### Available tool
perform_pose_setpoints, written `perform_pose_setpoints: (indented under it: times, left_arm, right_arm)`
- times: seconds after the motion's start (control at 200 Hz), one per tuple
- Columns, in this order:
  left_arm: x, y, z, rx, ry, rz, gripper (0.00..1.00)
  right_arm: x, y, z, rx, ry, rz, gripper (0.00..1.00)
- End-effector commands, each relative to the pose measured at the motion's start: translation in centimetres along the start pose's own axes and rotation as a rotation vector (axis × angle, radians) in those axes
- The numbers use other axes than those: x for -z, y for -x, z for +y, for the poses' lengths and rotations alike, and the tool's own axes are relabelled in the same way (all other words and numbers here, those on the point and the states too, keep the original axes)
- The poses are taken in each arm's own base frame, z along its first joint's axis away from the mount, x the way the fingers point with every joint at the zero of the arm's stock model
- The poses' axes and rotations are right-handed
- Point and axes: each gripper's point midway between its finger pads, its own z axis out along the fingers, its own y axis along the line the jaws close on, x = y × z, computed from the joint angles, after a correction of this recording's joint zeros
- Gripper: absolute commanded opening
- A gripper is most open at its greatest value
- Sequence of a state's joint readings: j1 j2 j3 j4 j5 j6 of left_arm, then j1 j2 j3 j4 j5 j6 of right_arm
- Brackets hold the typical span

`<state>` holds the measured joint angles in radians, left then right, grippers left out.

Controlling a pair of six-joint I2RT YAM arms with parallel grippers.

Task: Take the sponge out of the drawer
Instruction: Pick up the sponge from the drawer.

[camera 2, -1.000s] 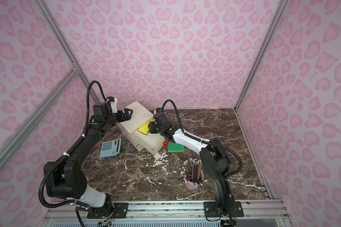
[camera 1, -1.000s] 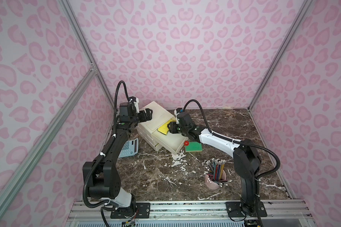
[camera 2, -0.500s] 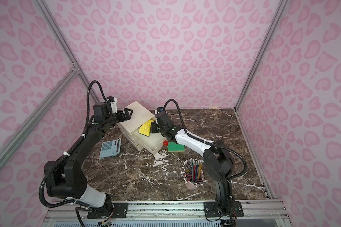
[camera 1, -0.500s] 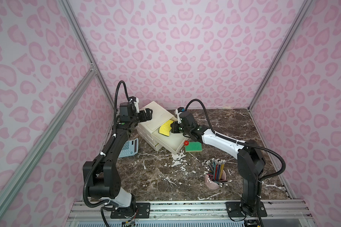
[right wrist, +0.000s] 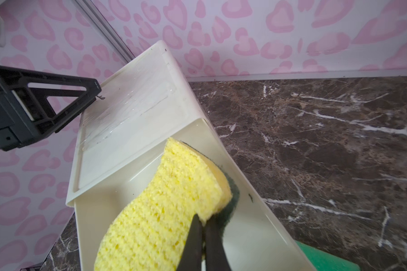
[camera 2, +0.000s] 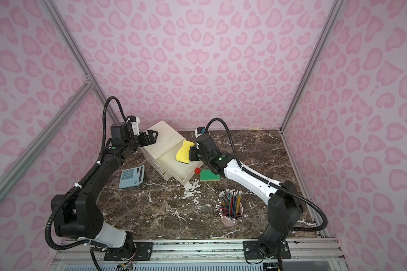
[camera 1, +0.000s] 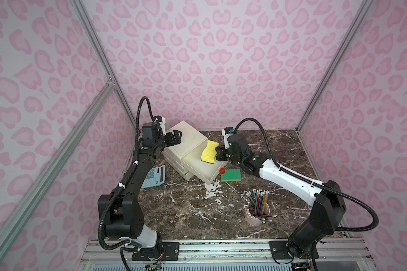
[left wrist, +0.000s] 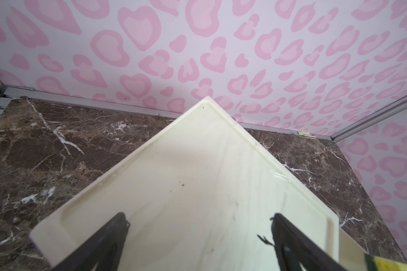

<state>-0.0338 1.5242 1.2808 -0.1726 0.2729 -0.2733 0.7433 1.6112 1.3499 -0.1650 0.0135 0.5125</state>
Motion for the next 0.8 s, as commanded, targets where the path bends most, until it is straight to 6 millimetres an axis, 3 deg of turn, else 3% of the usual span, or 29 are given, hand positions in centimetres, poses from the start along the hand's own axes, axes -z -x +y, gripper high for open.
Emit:
perform_pose_setpoints:
  times: [0.0,0.125,0.27,0.455,0.62,0.795]
  left_arm:
    - [1.1,-1.4,-0.6,0.026,-0.023,0.058,0.99]
    - [3.6,-0.1,-4.1,-0.023,-0.161,0.001,0.99]
    - [7.7,1.0,-8.8,-0.076,-0.302,-0.078,0.99]
    - [11.8,0.5,-15.6,-0.124,-0.555,-0.121,0.97]
    - [12.8,-0.4,-19.9,-0.152,-0.7,-0.111,0.97]
    - [12.7,0.0,-21.6,-0.159,-0.738,-0.12,0.97]
  right_arm:
    - [1.3,0.7,-1.3,0.001,-0.052,-0.062,0.0]
    - [3.3,3.2,-1.5,-0.009,-0.05,-0.188,0.0]
    - [5.2,7.7,-0.5,-0.031,0.039,-0.334,0.0]
    - [6.6,12.1,0.6,-0.096,0.151,-0.474,0.0]
    - [6.7,13.7,1.3,-0.174,0.257,-0.516,0.0]
    - [6.0,13.3,2.4,-0.213,0.338,-0.478,0.0]
